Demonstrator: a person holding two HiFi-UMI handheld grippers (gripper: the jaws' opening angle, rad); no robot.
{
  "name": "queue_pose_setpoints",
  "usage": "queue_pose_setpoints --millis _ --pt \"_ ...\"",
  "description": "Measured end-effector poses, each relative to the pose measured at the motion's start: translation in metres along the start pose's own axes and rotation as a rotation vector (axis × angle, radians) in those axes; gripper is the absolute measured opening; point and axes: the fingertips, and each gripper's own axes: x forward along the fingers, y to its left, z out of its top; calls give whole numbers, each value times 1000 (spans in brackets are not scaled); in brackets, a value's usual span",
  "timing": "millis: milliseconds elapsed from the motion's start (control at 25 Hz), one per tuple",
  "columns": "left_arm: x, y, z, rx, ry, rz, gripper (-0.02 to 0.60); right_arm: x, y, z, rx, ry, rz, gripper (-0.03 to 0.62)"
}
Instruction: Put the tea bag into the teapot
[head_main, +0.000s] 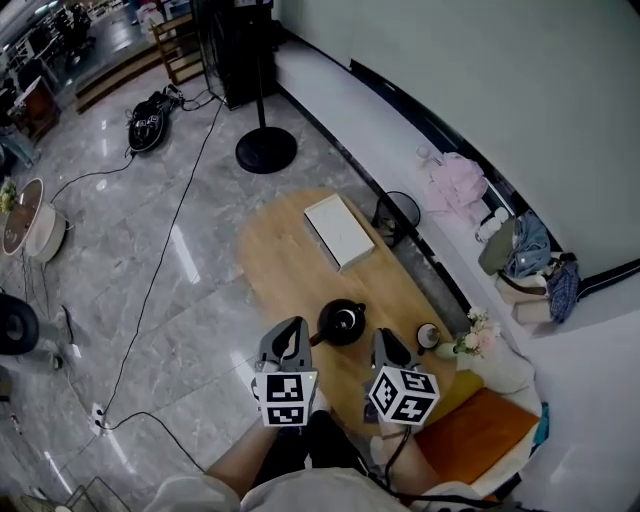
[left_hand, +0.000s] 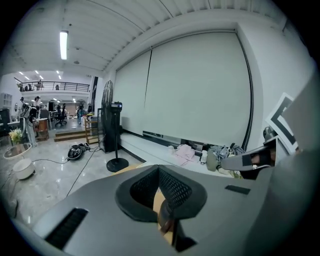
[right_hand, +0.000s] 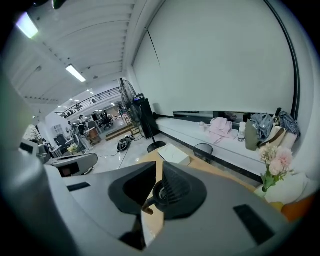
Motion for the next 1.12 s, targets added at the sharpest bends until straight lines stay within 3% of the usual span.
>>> queue_pose_setpoints --millis 440,720,1120 --pt "-23 2 72 -5 -136 -29 5 -46 25 67 -114 -163 -7 51" --pt "-30 3 114 -6 -219 -39 5 -64 28 109 -131 -265 -15 48" --pt "-30 -12 129 29 -256 -63 5 -71 23 118 -128 -305 -25 48"
